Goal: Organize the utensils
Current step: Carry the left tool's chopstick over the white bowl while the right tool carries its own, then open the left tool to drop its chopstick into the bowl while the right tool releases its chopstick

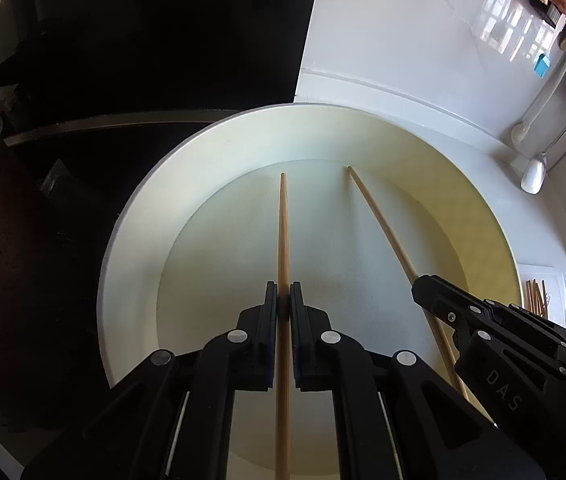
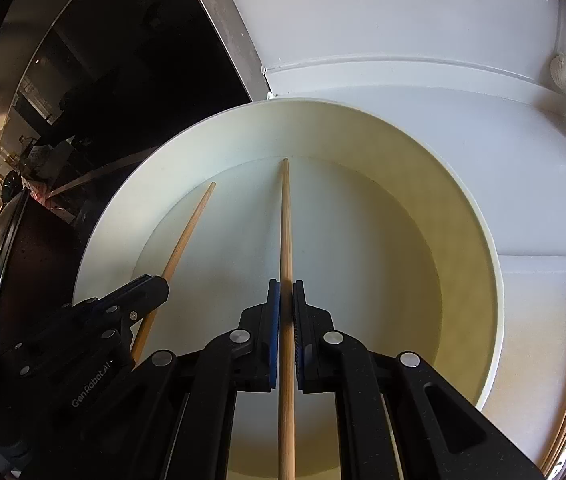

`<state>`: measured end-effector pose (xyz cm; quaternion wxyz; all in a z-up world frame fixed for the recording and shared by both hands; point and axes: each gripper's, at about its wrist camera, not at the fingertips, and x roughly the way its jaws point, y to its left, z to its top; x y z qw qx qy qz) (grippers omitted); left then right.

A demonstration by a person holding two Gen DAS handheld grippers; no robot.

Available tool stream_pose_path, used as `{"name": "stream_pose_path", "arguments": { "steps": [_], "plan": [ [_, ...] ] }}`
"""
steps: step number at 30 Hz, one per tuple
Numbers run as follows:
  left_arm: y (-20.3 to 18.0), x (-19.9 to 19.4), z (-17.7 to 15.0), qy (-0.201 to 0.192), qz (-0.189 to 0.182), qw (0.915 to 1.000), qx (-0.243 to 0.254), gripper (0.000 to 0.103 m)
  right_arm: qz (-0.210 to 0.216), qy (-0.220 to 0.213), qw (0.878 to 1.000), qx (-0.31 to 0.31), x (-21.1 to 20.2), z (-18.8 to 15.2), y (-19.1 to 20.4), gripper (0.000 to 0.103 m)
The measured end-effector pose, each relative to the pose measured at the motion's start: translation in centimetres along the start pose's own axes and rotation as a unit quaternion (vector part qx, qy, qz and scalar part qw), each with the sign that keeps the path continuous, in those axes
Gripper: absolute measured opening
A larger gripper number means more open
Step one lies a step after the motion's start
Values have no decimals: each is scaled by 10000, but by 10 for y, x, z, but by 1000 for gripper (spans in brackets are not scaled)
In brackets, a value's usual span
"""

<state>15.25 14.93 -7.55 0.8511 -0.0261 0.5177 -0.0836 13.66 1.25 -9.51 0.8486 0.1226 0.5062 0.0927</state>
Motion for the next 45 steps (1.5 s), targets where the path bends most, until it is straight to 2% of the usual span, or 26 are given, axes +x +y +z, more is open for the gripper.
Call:
{"name": "stream_pose_path", "arguments": {
  "steps": [7, 19, 22, 23, 24, 25, 26, 27, 30, 32, 35, 39, 45],
  "plan": [
    [3, 14, 7, 204, 45, 9998, -41, 7, 71, 345, 9992, 178, 13, 5, -4, 6],
    [9, 33, 4, 444, 23, 9989, -155, 11, -71, 644, 9978, 127, 27, 0, -6, 6],
    [8, 34, 4, 420, 46, 9991, -102, 20, -131, 636, 9979, 75, 27, 0, -4, 6],
    [8, 34, 4, 422, 50, 9990, -102, 28, -147, 631, 9979, 46, 27, 0, -2, 7],
    [9, 34, 5, 429, 68, 9990, -116, 38, -163, 634, 9979, 24, 26, 1, -2, 9],
    [10, 33, 4, 439, 74, 9989, -166, 44, -189, 627, 9979, 6, 25, 1, -2, 12],
    [12, 31, 4, 421, 20, 9989, -228, 49, -213, 606, 9979, 2, 24, 1, -2, 20],
    [12, 28, 4, 396, 4, 9989, -251, 49, -231, 568, 9981, 1, 21, 1, -3, 23],
    [12, 18, 3, 294, 105, 9994, -119, 52, -253, 351, 9990, -60, 9, 2, -6, 24],
    [10, 11, 2, 207, 208, 9996, -54, 60, -278, 216, 9993, -86, -1, 4, -9, 25],
    [9, 0, 1, 60, 263, 9996, 3, 62, -320, 10, 9995, -82, -17, 4, -14, 30],
    [13, -13, -2, -42, 264, 9996, 31, 76, -348, -158, 9992, -88, -32, -3, -20, 37],
    [9, -30, -8, -103, 292, 9995, 102, 86, -416, -353, 9984, -167, -54, -15, -15, 45]
  ]
}}
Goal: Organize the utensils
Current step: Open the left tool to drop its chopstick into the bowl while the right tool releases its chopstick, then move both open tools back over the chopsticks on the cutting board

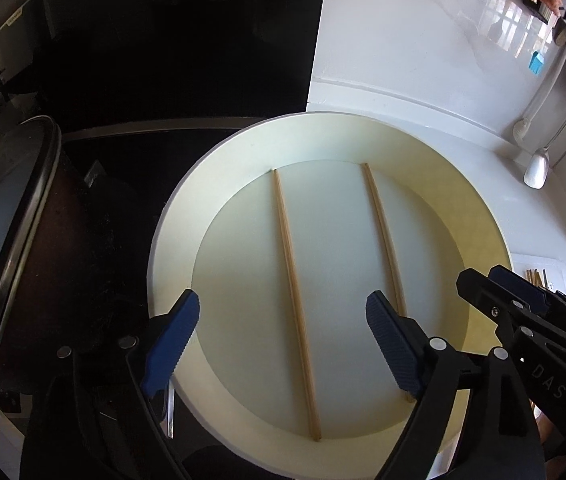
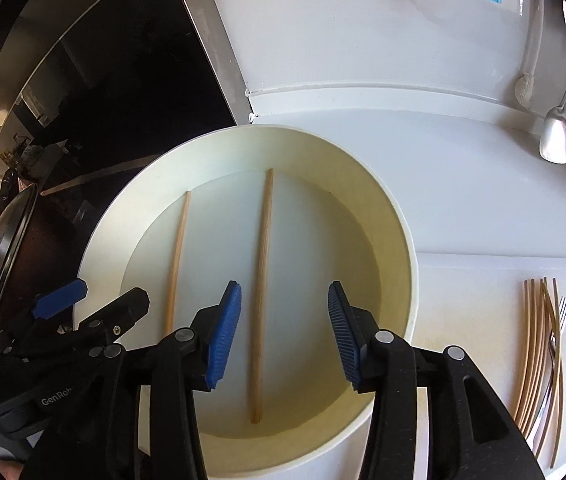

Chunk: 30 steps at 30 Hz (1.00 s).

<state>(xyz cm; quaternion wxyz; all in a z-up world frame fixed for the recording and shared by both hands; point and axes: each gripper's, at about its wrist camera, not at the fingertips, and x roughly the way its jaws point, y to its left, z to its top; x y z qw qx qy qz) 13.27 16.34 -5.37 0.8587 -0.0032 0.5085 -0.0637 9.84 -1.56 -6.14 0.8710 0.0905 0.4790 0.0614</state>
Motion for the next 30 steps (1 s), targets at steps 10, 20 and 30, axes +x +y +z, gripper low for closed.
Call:
{"name": "stream_pose_path", "arguments": {
  "steps": [10, 20, 30],
  "plan": [
    [-9, -33, -26, -141, -170, 9997, 95, 95, -388, -344, 9966, 647, -53, -48, -25, 55],
    [-75, -50, -56, -345, -655, 9926, 963, 95, -1034, -396, 9850, 1322, -100, -113, -82, 56],
    [-167, -58, -85, -359, -1075, 9855, 1263, 95, -1545, -565, 9745, 1527, -157, -159, -171, 56]
  ]
}}
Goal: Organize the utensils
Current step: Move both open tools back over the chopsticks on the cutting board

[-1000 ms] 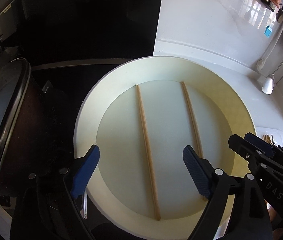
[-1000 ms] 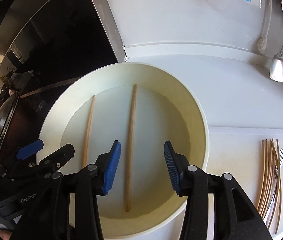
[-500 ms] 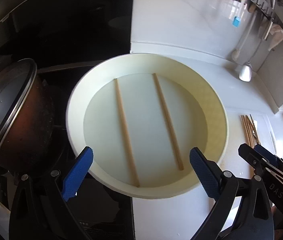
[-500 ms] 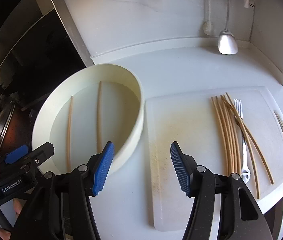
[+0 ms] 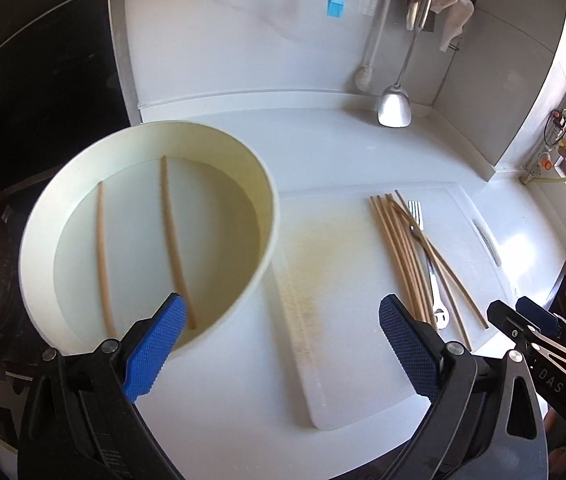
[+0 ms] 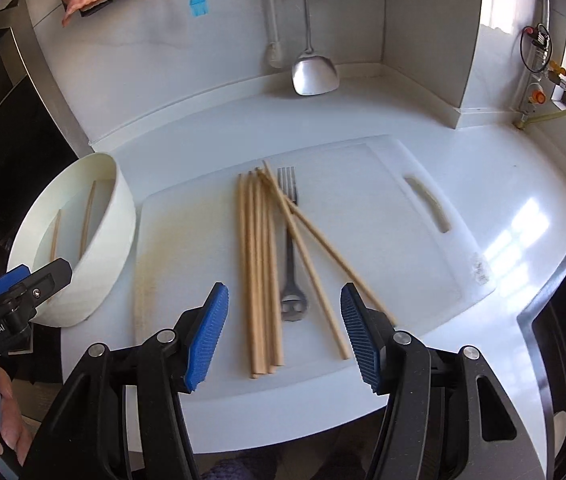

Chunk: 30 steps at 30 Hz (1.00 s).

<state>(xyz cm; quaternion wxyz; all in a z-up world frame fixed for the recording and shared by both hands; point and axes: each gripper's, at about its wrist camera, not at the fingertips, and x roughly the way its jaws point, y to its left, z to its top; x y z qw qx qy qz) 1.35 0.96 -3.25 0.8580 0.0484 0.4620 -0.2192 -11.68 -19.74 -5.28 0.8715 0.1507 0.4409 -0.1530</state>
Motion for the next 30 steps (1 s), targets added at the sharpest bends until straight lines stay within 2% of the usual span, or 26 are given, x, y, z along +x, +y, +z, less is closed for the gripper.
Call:
{"name": "stream_pose_path", "arguments": {
  "steps": [5, 13, 17, 22, 30],
  "plan": [
    [-48, 11, -12, 60, 111, 9997, -216, 95, 199, -99, 9995, -233, 2, 0, -55, 56],
    [-105, 24, -37, 162, 692, 9944, -783, 95, 826, 15, 9928, -872, 28, 5, -110, 56],
    [-112, 27, -40, 154, 898, 9916, -914, 96, 1045, 85, 9903, -910, 43, 8, -121, 56],
    [-109, 38, -34, -66, 988, 9905, -955, 96, 1243, 10, 9883, -881, 57, 9, -121, 56],
    [-99, 79, -37, -251, 816, 9922, -907, 96, 1330, -311, 9878, -743, 79, 13, -109, 56]
  ]
}}
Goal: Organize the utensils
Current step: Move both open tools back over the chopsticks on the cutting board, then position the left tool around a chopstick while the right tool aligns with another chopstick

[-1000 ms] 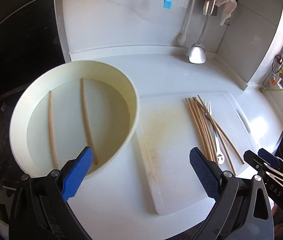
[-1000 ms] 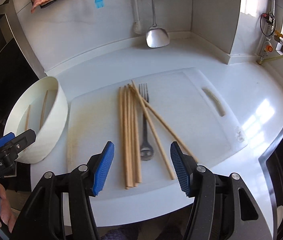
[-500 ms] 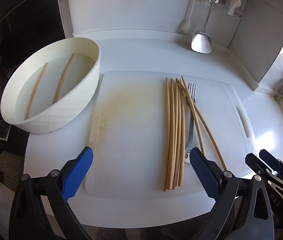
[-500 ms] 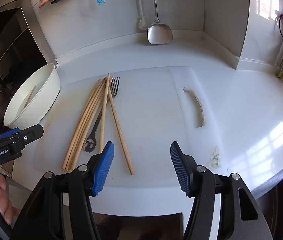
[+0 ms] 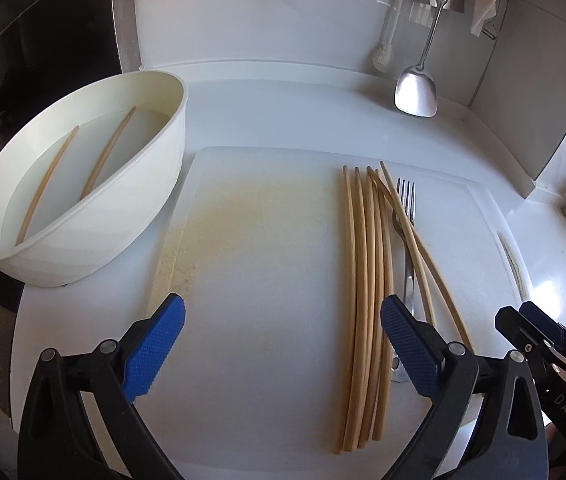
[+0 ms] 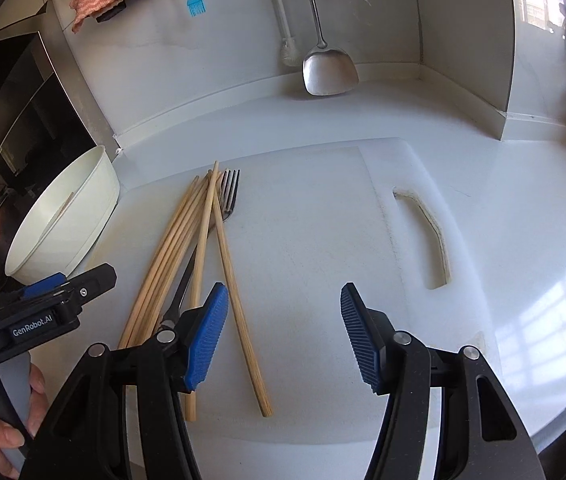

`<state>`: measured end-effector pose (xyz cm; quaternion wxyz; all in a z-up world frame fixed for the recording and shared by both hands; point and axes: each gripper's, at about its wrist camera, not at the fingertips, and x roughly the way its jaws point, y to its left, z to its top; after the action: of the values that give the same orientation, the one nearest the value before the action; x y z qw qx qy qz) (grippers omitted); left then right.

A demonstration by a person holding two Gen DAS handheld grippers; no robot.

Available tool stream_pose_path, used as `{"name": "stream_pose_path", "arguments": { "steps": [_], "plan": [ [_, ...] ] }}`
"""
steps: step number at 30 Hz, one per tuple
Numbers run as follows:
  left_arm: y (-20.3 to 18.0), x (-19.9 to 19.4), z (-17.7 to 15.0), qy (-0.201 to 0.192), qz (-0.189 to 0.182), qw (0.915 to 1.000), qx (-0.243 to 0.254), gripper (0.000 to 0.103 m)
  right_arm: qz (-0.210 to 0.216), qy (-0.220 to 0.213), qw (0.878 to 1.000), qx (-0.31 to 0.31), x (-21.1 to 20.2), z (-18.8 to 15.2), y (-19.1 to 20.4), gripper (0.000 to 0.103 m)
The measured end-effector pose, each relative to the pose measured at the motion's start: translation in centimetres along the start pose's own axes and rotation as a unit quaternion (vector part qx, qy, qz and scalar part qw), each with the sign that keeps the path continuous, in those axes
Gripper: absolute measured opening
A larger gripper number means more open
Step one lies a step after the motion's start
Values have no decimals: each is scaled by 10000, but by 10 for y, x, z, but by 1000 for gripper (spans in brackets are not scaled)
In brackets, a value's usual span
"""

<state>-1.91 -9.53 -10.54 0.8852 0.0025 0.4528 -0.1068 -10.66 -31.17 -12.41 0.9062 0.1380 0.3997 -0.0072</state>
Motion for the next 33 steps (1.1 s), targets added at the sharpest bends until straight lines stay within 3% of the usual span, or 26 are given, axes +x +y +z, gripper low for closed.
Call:
{"name": "stream_pose_path", "arguments": {
  "steps": [5, 29, 33],
  "plan": [
    [5, 15, -3, -205, 105, 9997, 5, 96, -103, -131, 9997, -163, 12, -2, 5, 56],
    [9, 33, -2, -81, -49, 9999, -89, 96, -435, -93, 9929, -1101, 47, 1, 28, 55],
    [5, 34, -1, -96, -31, 9999, -21, 96, -460, -162, 9926, -1109, 46, 1, 26, 42]
  ]
}}
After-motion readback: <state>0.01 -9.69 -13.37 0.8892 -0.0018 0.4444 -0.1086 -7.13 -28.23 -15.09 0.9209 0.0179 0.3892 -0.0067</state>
